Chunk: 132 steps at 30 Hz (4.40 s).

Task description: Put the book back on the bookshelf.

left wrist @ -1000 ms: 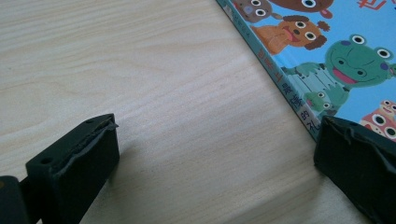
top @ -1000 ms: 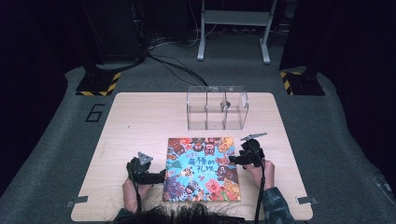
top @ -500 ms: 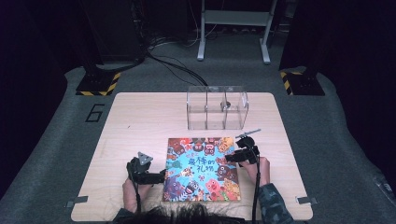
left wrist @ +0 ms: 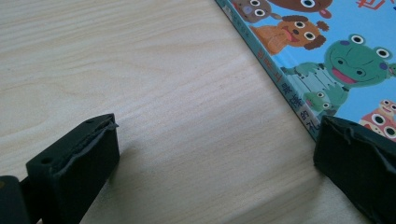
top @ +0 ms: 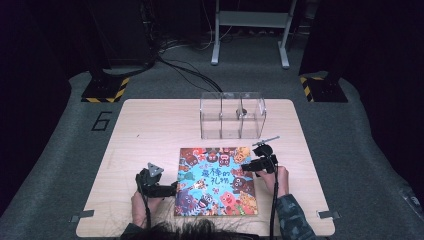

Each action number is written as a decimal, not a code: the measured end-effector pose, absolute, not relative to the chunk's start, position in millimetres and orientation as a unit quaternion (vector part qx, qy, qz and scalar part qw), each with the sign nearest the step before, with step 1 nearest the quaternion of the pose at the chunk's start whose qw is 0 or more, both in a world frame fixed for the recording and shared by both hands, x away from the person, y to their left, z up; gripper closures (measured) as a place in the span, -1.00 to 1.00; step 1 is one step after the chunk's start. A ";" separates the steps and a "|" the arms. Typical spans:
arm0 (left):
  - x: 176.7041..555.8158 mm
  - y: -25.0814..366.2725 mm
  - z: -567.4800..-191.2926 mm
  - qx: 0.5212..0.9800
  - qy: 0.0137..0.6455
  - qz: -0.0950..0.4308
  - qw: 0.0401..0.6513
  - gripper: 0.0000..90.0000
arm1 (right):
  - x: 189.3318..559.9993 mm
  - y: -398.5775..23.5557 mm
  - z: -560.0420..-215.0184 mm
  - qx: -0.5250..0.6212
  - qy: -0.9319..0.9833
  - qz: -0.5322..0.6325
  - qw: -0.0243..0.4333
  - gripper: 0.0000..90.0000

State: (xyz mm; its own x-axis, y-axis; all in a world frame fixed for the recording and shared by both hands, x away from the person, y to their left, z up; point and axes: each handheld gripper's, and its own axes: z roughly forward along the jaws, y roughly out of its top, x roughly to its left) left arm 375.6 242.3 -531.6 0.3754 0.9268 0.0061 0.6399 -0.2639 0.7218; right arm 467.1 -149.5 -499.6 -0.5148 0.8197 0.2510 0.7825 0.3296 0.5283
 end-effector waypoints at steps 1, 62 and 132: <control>375.7 242.3 -531.6 0.763 0.513 0.222 0.324 -1.00 | 467.2 -149.5 -499.3 0.495 0.812 0.307 0.027 -0.03; 375.8 242.2 -531.8 0.763 0.512 0.222 0.326 -0.99 | 472.5 -147.9 -495.6 0.515 0.809 0.282 -0.021 -0.02; 375.8 243.3 -531.7 0.765 0.508 0.218 0.331 -0.97 | 503.9 -121.1 -442.5 0.464 0.790 0.395 -0.072 0.00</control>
State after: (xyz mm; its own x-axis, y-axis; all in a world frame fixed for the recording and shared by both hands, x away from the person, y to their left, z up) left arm 375.8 243.3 -531.7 0.3883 0.9215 -0.0032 0.6328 -0.2641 0.7279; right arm 503.9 -121.1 -442.5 -0.5590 0.6754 0.4810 0.7899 0.2573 0.5567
